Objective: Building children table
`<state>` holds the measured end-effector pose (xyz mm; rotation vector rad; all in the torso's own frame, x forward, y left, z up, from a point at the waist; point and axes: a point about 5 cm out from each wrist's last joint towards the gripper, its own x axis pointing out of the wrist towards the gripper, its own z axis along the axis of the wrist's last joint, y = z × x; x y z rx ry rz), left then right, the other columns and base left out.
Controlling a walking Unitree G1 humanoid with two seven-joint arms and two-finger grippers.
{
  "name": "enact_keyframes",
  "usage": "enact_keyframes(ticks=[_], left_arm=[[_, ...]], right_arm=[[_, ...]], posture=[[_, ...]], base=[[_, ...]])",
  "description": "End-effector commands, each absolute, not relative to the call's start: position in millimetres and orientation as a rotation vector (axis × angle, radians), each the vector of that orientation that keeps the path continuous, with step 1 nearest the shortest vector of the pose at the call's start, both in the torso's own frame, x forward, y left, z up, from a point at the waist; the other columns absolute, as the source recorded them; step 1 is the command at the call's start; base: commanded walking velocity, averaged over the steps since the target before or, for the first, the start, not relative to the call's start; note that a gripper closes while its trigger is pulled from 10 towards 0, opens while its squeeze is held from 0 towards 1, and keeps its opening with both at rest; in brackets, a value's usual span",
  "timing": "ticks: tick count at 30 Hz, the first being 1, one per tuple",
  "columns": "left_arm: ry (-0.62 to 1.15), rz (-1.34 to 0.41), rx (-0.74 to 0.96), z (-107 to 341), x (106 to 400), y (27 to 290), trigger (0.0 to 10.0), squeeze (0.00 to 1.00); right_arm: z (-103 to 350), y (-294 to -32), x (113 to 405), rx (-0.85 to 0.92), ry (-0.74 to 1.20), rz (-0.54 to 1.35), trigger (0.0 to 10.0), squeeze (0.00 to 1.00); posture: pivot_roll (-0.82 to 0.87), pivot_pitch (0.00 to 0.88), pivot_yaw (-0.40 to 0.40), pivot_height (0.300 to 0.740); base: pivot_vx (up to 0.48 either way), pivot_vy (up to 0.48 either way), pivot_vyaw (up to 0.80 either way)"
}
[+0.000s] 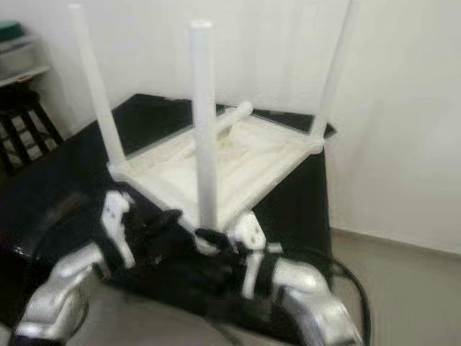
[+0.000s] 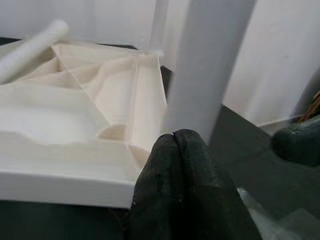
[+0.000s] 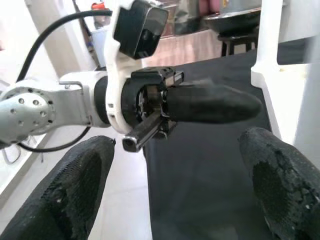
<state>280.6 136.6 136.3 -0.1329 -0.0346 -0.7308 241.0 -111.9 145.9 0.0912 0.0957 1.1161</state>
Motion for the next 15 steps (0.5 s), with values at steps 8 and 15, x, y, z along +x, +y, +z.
enact_keyframes(ticks=[8, 15], left_arm=[[-0.034, -0.777, -0.119, 138.5, 278.7, 129.6, 10.0, 0.0], [-0.038, -0.781, -0.114, 140.9, 279.3, 126.7, 10.0, 0.0]], right_arm=[[146.1, -122.4, 278.2, 0.042, 0.061, 0.796, 10.0, 0.0], [146.6, -120.2, 282.9, 0.018, 0.057, 0.758, 10.0, 0.0]], posture=[[-0.12, 0.0, 0.004, 0.74], [-0.12, 0.0, 0.01, 0.74]], base=[[0.0, -0.46, 0.0], [0.0, -0.46, 0.0]])
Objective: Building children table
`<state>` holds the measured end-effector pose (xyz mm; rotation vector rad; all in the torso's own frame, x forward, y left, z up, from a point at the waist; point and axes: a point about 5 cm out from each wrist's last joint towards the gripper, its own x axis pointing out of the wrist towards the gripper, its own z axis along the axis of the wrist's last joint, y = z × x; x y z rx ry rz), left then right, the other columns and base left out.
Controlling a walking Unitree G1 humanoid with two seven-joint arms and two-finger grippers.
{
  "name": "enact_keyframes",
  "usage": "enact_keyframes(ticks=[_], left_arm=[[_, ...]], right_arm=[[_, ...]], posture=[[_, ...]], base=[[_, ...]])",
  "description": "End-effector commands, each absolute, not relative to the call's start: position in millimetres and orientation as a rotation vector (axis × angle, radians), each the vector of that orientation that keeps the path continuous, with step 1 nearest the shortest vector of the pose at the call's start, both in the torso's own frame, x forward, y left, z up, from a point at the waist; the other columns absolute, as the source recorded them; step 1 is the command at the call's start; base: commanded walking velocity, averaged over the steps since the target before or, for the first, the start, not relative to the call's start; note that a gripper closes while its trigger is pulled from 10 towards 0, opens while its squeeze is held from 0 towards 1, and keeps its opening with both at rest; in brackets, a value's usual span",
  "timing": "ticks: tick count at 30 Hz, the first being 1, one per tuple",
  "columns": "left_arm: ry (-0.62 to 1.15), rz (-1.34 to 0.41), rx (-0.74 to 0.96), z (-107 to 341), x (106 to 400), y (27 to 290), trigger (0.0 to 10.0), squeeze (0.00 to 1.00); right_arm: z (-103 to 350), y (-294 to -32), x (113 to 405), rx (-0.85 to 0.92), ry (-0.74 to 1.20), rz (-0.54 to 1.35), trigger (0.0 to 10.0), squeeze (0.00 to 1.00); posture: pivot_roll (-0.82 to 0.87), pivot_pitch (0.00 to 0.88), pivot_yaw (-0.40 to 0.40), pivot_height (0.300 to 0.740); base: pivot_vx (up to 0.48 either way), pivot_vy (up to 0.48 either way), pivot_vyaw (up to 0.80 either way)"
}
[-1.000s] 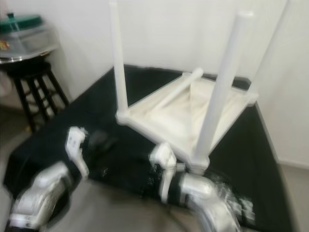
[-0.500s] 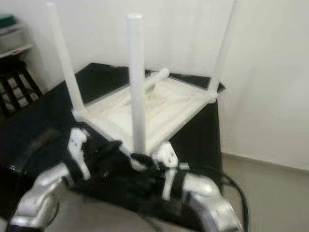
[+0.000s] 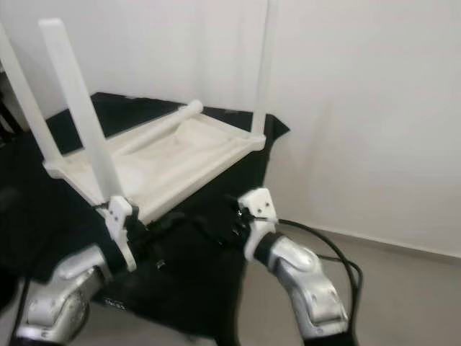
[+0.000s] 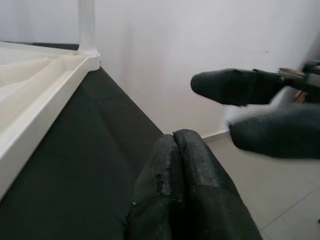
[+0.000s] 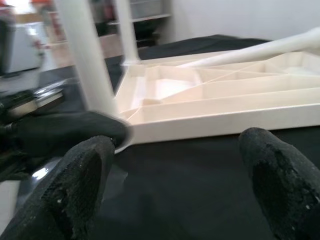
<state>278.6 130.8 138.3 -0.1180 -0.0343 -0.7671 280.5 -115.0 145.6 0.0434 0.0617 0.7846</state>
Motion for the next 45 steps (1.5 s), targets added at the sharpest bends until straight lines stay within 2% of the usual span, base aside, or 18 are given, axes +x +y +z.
enact_keyframes(ticks=[1, 9, 12, 13, 14, 18, 36, 40, 45], left_arm=[[-0.04, -0.781, -0.113, 141.7, 279.8, 125.6, 10.0, 0.0], [-0.059, -0.741, -0.11, 147.3, 286.7, 119.9, 10.0, 0.0], [-0.069, -0.696, -0.121, 148.7, 290.2, 121.6, 10.0, 0.0], [-0.087, -0.587, -0.141, 151.9, 300.0, 125.3, 10.0, 0.0], [-0.082, -0.565, -0.134, 151.8, 302.6, 125.3, 10.0, 0.0], [-0.063, -0.563, -0.115, 149.8, 304.2, 124.5, 10.0, 0.0], [-0.054, -0.546, -0.102, 148.0, 308.7, 124.0, 10.0, 0.0], [-0.043, -0.55, -0.095, 146.8, 309.1, 124.3, 10.0, 0.0], [-0.04, -0.553, -0.094, 146.3, 309.4, 124.0, 10.0, 0.0]], right_arm=[[147.2, -119.8, 284.5, 0.02, 0.053, 0.748, 10.0, 0.0], [149.1, -112.9, 298.0, -0.005, 0.033, 0.687, 10.0, 0.0], [149.2, -112.3, 299.1, -0.006, 0.032, 0.681, 10.0, 0.0], [149.2, -112.5, 301.7, -0.006, 0.032, 0.661, 10.0, 0.0], [148.9, -112.8, 302.6, -0.004, 0.033, 0.652, 10.0, 0.0], [147.1, -115.1, 304.6, 0.014, 0.048, 0.628, 10.0, 0.0], [145.6, -114.0, 309.6, 0.027, 0.045, 0.619, 10.0, 0.0], [147.3, -113.4, 310.0, 0.044, 0.032, 0.624, 10.0, 0.0], [145.4, -114.1, 311.5, 0.062, 0.049, 0.615, 10.0, 0.0]], posture=[[-0.12, 0.0, 0.01, 0.74], [-0.12, 0.0, 0.009, 0.74], [-0.12, 0.0, 0.009, 0.74], [-0.12, 0.0, 0.007, 0.74], [-0.12, 0.0, 0.01, 0.74], [-0.12, 0.001, 0.008, 0.74], [-0.12, 0.004, 0.009, 0.74], [-0.12, 0.003, 0.012, 0.74], [-0.12, 0.003, 0.012, 0.74]], base=[[0.0, -0.461, 0.0], [0.0, -0.46, 0.0], [0.0, 0.0, 0.0], [0.0, 0.0, 0.0], [0.0, 0.0, 0.0], [0.0, 0.0, 0.0], [0.0, 0.0, -0.8], [0.283, 0.0, 0.0], [0.364, 0.0, -0.8]])
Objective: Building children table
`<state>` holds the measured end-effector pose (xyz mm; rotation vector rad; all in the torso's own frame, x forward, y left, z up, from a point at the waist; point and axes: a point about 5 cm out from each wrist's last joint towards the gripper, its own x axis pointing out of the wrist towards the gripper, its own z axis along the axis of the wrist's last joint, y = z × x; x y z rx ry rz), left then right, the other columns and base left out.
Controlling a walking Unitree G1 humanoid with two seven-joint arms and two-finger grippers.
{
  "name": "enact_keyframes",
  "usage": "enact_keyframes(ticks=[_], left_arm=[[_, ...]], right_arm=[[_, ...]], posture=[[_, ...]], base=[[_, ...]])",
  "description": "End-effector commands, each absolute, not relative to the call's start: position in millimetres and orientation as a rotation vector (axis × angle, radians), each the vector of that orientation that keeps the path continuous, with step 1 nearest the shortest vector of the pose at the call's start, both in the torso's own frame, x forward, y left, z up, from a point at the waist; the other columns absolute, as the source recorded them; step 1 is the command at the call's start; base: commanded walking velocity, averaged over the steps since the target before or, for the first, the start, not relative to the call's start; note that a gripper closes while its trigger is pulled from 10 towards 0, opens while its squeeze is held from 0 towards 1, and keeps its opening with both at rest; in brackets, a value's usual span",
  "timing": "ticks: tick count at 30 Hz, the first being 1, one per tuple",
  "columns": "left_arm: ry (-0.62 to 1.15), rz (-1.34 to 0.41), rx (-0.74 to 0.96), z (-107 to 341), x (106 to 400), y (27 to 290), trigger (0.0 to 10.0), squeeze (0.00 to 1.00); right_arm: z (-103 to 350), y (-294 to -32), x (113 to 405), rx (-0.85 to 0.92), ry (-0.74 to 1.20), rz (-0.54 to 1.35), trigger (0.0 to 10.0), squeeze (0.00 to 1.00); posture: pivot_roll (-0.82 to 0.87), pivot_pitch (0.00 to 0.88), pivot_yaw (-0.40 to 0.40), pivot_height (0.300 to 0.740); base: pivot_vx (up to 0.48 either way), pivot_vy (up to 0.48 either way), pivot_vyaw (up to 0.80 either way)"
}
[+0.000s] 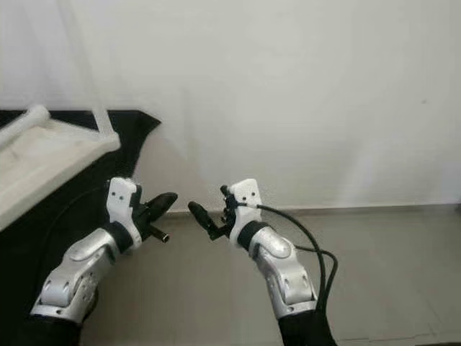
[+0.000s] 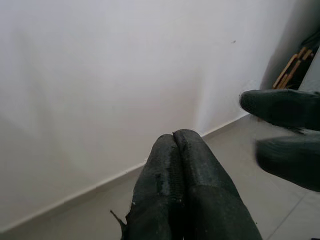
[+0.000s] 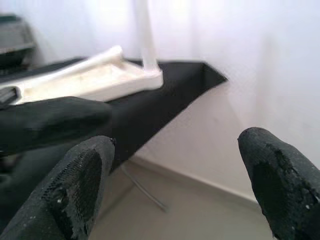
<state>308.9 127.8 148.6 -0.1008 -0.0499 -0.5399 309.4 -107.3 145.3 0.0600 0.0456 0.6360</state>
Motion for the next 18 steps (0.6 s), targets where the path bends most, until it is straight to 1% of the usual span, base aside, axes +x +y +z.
enact_keyframes(ticks=[1, 18], left_arm=[[-0.039, -0.554, -0.093, 146.1, 309.5, 124.0, 10.0, 0.0], [-0.036, -0.563, -0.09, 144.7, 308.9, 122.9, 10.0, 0.0]], right_arm=[[146.0, -114.3, 311.4, 0.063, 0.043, 0.615, 10.0, 0.0], [145.1, -110.6, 309.0, 0.031, 0.038, 0.654, 10.0, 0.0]], posture=[[-0.12, 0.003, 0.012, 0.74], [-0.12, 0.0, 0.012, 0.74]], base=[[0.382, 0.0, 0.0], [0.389, 0.0, 0.0]])
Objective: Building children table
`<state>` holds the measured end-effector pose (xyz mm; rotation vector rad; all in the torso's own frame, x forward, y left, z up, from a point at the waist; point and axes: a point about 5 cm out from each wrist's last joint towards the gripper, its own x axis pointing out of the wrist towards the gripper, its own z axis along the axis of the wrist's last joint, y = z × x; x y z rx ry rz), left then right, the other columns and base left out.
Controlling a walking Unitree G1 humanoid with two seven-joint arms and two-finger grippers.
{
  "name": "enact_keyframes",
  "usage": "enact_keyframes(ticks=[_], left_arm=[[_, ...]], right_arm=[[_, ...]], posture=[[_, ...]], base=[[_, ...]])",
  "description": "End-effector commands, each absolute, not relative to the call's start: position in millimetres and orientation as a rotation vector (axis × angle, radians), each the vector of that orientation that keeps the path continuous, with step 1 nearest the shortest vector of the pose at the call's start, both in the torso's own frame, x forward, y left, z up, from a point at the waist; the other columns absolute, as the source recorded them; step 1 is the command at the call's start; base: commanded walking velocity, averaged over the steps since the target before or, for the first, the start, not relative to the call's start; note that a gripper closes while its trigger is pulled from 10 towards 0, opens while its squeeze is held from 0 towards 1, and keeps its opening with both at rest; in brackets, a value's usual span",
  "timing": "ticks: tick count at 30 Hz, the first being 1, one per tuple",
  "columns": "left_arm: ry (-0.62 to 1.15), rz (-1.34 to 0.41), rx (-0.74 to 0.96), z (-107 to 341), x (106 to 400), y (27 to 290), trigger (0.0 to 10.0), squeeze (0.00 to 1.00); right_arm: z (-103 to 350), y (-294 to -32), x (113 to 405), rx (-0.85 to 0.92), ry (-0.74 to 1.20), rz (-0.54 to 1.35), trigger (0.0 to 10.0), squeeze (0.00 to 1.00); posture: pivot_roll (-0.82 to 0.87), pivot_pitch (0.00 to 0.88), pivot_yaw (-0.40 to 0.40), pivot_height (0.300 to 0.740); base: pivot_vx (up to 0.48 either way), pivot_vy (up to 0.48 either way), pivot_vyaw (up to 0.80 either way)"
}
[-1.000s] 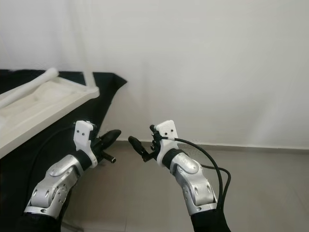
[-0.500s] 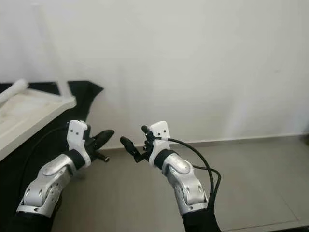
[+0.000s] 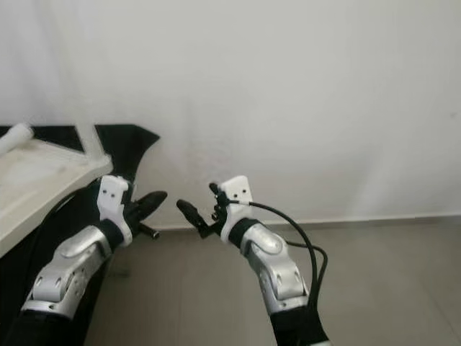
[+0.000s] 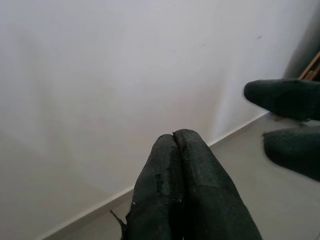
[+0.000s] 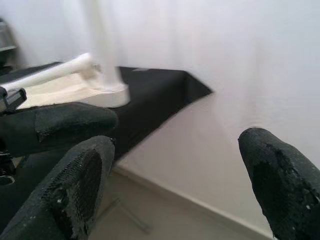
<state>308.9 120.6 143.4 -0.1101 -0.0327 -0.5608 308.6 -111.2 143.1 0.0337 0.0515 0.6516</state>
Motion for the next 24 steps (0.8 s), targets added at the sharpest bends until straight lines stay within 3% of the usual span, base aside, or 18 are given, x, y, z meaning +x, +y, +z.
enact_keyframes(ticks=[1, 13, 20, 24], left_arm=[[-0.036, -0.563, -0.09, 144.6, 308.8, 122.8, 10.0, 0.0], [-0.042, -0.574, -0.093, 144.1, 307.4, 121.2, 10.0, 0.0], [-0.063, -0.636, -0.041, 145.3, 302.8, 115.8, 10.0, 0.0], [-0.067, -0.65, -0.022, 145.4, 301.1, 114.3, 10.0, 0.0]], right_arm=[[145.4, -109.8, 308.3, 0.026, 0.033, 0.666, 10.0, 0.0], [148.2, -104.7, 300.3, 0.029, -0.008, 0.767, 10.0, 0.0], [148.0, -100.1, 296.1, -0.006, -0.019, 0.837, 10.0, 0.0], [148.5, -97.3, 292.1, -0.032, -0.033, 0.887, 10.0, 0.0]], posture=[[-0.12, 0.0, 0.011, 0.74], [-0.12, 0.0, 0.008, 0.74], [-0.11, 0.0, 0.007, 0.74], [-0.11, 0.0, 0.005, 0.74]], base=[[0.386, 0.0, 0.0], [0.394, 0.0, 0.0], [0.0, 0.0, 0.8], [0.0, -0.392, 0.8]])
